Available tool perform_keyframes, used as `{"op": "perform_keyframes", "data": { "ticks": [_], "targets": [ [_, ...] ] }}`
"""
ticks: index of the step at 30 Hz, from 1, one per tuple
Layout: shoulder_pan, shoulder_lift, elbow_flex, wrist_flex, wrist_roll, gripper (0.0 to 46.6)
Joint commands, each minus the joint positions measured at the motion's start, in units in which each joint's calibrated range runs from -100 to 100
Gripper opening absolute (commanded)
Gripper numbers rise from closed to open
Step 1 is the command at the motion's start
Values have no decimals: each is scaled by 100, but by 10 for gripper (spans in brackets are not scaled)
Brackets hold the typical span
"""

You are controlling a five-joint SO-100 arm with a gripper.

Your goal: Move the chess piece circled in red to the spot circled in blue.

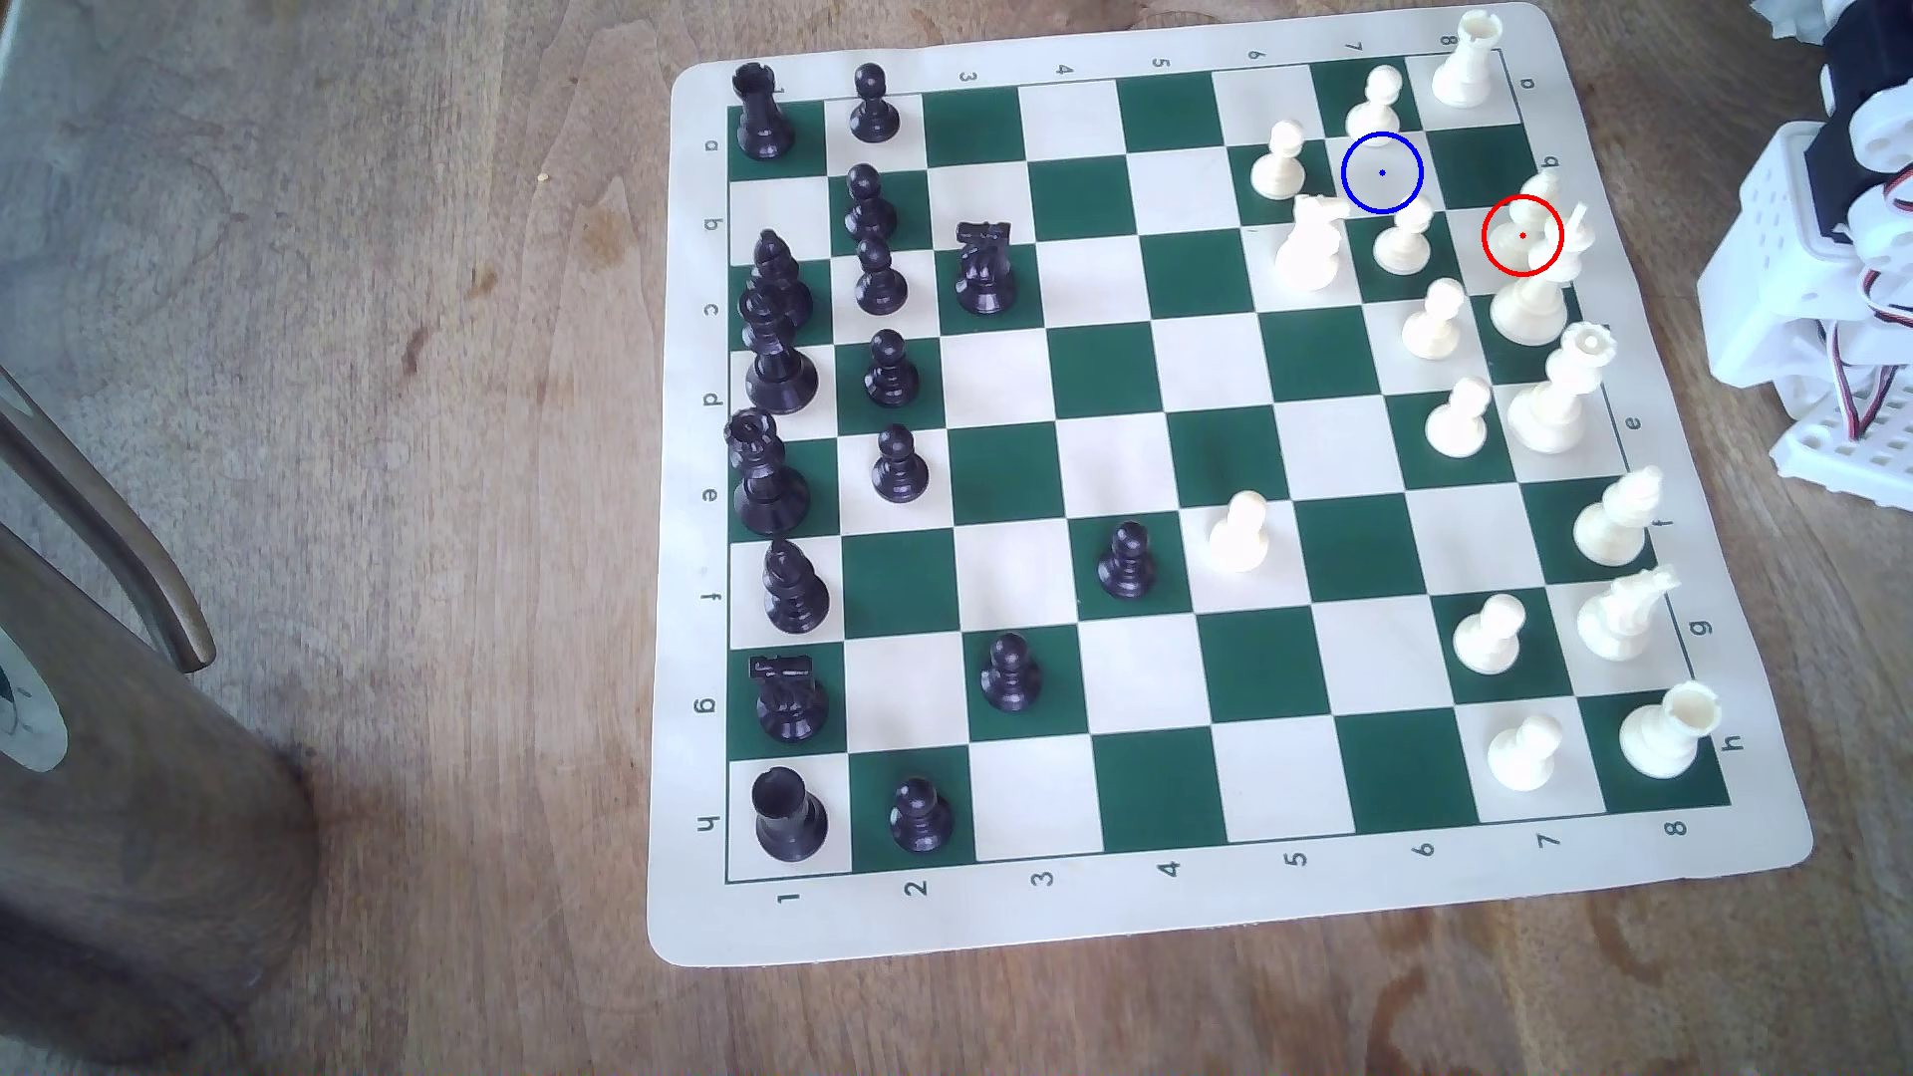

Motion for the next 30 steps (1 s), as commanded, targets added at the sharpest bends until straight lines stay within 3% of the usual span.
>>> {"op": "perform_keyframes", "data": {
  "ticks": [1, 16, 26, 30],
  "targets": [
    [-25, -3, 99, -111, 24, 2],
    [-56, -11, 99, 20, -44, 2],
    [147, -3, 108, 4459, 386, 1],
    [711, 6, -18, 5991, 132, 1]
  ]
}}
